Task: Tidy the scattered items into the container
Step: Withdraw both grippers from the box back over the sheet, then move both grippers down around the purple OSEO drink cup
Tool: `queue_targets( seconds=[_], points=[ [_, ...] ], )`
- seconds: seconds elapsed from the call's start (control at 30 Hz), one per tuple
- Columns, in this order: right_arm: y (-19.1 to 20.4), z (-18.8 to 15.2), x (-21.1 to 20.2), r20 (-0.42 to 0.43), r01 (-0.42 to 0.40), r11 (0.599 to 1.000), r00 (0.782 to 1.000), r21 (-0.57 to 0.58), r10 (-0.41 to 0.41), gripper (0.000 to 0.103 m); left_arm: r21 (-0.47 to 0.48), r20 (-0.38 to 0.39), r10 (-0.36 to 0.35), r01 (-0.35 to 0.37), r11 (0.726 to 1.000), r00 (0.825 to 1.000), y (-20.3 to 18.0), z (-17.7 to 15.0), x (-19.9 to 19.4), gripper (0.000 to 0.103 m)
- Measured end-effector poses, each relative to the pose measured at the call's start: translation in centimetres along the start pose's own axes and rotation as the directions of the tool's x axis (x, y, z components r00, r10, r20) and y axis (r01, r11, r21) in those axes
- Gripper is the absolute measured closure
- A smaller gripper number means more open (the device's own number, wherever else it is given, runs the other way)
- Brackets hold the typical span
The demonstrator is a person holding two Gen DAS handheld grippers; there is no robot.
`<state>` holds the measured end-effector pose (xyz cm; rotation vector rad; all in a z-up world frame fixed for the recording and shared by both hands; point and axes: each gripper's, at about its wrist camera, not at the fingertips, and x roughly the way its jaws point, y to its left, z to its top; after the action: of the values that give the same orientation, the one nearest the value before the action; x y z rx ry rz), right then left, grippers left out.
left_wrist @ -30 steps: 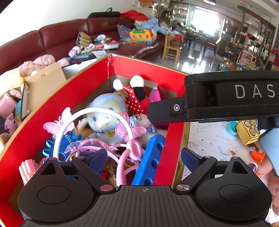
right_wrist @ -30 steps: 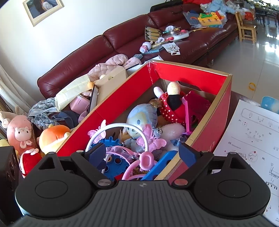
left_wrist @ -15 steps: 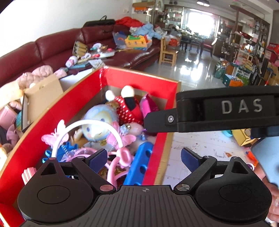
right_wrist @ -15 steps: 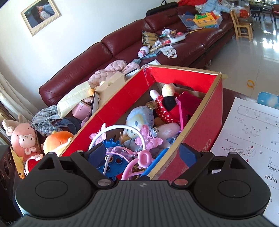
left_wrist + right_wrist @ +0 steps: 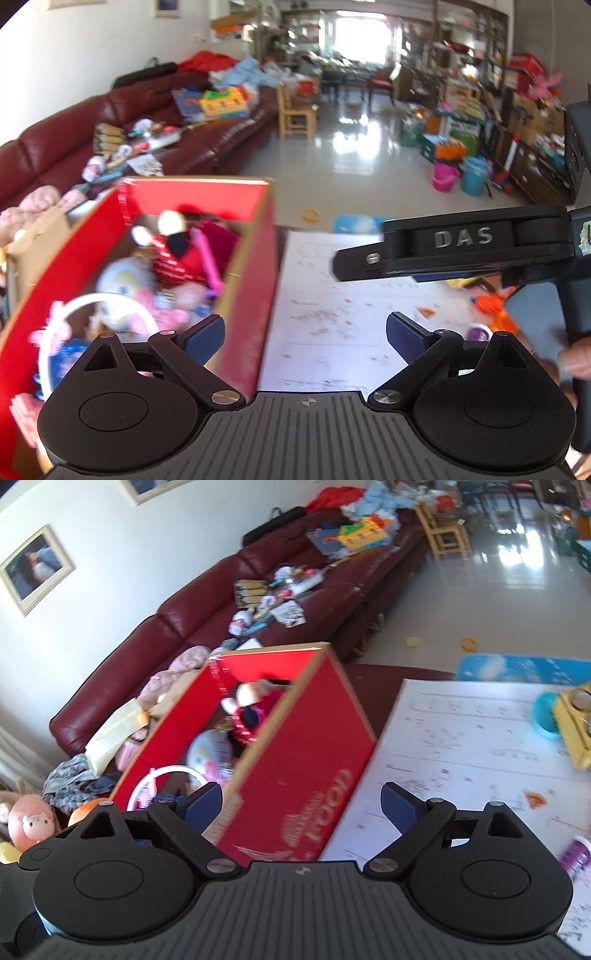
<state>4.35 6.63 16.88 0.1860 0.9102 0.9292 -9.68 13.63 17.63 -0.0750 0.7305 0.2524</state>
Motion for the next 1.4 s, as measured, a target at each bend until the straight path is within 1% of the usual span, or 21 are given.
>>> queue_targets(
  seconds=[0.07, 0.17, 0.3, 0.4, 0.5, 0.6, 0.73, 0.93, 1.13, 1.23, 1.33, 1.4],
  points=[
    [-2.9, -0.5, -0.8, -0.004, 0.038, 0.999, 0.999, 0.036, -0.038, 0.009, 0.019, -0.031, -0.027, 0.027, 0.999, 0.999, -1.6, -0.4, 1.2, 0.003],
    [-7.8, -1.6, -2.0, -0.017, 0.128, 0.987, 0.992, 0.099, -0.127, 0.009, 0.049, -0.084, -0.063, 0.068, 0.996, 0.994, -4.2, -1.1, 3.6, 0.003],
    [-14.2, -2.9, -3.7, -0.048, 0.213, 0.955, 0.977, 0.208, -0.208, 0.009, 0.098, -0.175, -0.098, 0.116, 0.988, 0.98, -7.8, -2.5, 7.6, 0.004],
    [-17.5, -3.7, -4.5, -0.066, 0.249, 0.934, 0.968, 0.257, -0.24, 0.009, 0.142, -0.237, -0.111, 0.148, 0.979, 0.965, -10.5, -3.2, 10.8, 0.006],
    [-19.7, -4.0, -4.6, -0.087, 0.254, 0.924, 0.967, 0.287, -0.239, 0.009, 0.17, -0.288, -0.129, 0.184, 0.968, 0.949, -12.9, -3.8, 13.6, 0.007],
    [-20.9, -4.2, -3.9, -0.115, 0.244, 0.923, 0.969, 0.297, -0.219, 0.009, 0.181, -0.328, -0.162, 0.23, 0.956, 0.931, -14.9, -4.4, 15.8, 0.007],
    [-21.9, -4.2, -2.6, -0.145, 0.224, 0.929, 0.971, 0.295, -0.189, 0.009, 0.213, -0.363, -0.178, 0.268, 0.94, 0.915, -17.2, -5.1, 17.9, 0.007],
    [-22.6, -3.6, -1.1, -0.152, 0.189, 0.937, 0.977, 0.294, -0.149, 0.009, 0.219, -0.386, -0.191, 0.291, 0.931, 0.903, -18.6, -5.0, 20.0, 0.008],
    [-23.4, -3.0, 0.7, -0.171, 0.187, 0.937, 0.975, 0.295, -0.14, 0.009, 0.222, -0.407, -0.208, 0.318, 0.922, 0.889, -19.8, -5.0, 21.7, 0.008],
    [-23.9, -3.3, 1.2, -0.194, 0.183, 0.931, 0.973, 0.316, -0.126, 0.009, 0.232, -0.411, -0.198, 0.311, 0.922, 0.89, -20.2, -5.4, 22.6, 0.009],
    [-24.2, -3.9, 1.3, -0.208, 0.172, 0.92, 0.973, 0.352, -0.102, 0.009, 0.227, -0.417, -0.193, 0.307, 0.924, 0.888, -20.0, -5.9, 23.4, 0.014],
    [-24.2, -4.5, 1.3, -0.22, 0.16, 0.913, 0.972, 0.374, -0.08, 0.009, 0.216, -0.425, -0.213, 0.327, 0.92, 0.88, -19.8, -6.2, 23.8, 0.021]
  ],
)
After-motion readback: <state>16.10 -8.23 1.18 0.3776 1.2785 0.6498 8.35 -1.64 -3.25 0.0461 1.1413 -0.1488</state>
